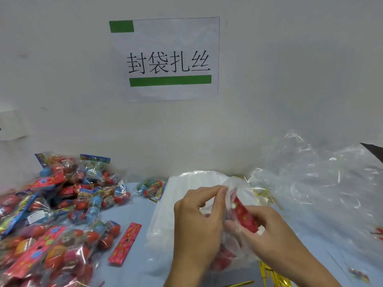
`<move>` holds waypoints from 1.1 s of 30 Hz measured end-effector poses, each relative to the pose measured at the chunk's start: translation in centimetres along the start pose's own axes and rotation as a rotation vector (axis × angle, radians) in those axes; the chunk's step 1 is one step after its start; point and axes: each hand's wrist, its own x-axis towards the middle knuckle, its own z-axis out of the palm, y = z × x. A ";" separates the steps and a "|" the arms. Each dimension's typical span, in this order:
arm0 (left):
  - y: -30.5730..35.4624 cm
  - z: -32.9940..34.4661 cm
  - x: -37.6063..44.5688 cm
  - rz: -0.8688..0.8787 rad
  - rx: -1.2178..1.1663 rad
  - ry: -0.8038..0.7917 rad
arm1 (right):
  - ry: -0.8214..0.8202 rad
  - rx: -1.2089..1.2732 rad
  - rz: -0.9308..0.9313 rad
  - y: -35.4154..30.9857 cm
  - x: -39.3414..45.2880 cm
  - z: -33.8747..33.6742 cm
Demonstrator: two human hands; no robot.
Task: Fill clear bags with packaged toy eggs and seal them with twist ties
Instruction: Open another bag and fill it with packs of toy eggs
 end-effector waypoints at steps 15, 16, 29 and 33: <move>0.5 0.5 0.0 -0.071 -0.142 0.057 | -0.010 0.045 -0.054 0.2 -0.1 1.0; 0.6 0.2 0.2 -0.081 -0.167 0.084 | 0.060 0.119 -0.063 0.1 -0.1 0.6; 0.0 -2.2 1.3 -0.150 -0.273 0.322 | 0.582 0.089 -0.331 0.4 0.2 0.0; 0.1 -2.8 1.8 -0.099 -0.265 0.351 | 0.675 0.017 -0.429 0.6 0.3 -0.2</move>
